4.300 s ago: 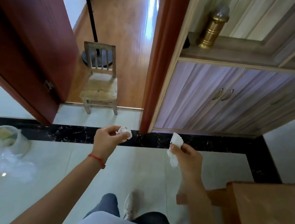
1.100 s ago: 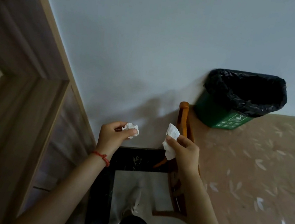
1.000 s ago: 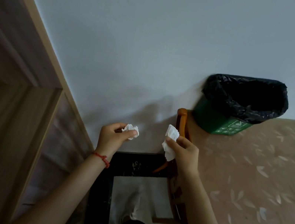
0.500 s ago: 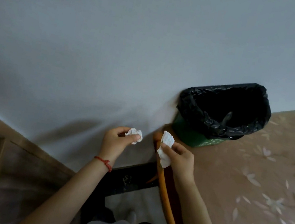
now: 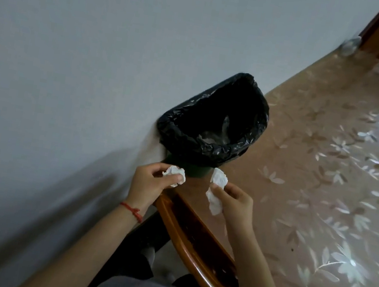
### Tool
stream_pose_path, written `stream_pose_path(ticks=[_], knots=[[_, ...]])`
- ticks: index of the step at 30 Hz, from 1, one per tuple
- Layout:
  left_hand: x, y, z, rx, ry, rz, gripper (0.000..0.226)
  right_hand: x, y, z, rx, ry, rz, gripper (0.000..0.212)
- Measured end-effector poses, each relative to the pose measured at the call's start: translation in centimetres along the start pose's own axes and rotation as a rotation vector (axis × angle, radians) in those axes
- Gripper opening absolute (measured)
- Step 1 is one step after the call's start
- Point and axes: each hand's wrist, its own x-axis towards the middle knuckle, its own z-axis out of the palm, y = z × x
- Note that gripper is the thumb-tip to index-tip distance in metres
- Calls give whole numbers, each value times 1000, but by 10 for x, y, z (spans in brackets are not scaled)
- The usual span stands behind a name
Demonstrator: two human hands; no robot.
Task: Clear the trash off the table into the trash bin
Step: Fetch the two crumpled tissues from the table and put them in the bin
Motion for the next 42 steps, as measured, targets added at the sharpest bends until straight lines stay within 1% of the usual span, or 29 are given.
stream_pose_path(ticks=[2, 5, 9, 12, 16, 19, 23, 26, 30, 31, 33, 35, 38, 42], knots=[[9, 2, -1, 16, -54, 1, 19, 0, 0, 3, 29, 42, 8, 18], [20, 5, -6, 40, -125, 0, 15, -2, -2, 10, 77, 95, 15, 9], [30, 9, -14, 26, -193, -6, 15, -8, -9, 15, 137, 146, 6, 14], [35, 10, -17, -1, -214, -21, 14, -9, -19, 17, 189, 170, -38, 17], [38, 10, -16, -1, -223, -42, 20, -1, -49, 17, 197, 166, -122, 12], [38, 13, -15, -8, -214, -29, 18, 14, -76, 19, 150, 170, -195, 7], [40, 17, -14, -7, -210, -12, 15, 41, -103, 24, 54, 181, -243, 16], [42, 19, -15, -1, -196, -17, 17, 58, -113, 30, -6, 179, -265, 30], [42, 20, -15, -1, -197, -20, 16, 71, -117, 35, 11, 186, -248, 20], [41, 20, -15, 4, -197, -18, 17, 73, -116, 36, 22, 187, -233, 23], [40, 22, -16, 1, -199, -17, 18, 73, -116, 34, 12, 179, -211, 40], [37, 25, -16, -12, -205, -14, 16, 71, -114, 31, -10, 155, -210, 48], [33, 31, -18, -37, -222, 16, 19, 63, -112, 23, -41, 143, -218, 49], [31, 46, -19, -45, -250, 74, 21, 50, -106, 14, 13, 144, -225, 46]])
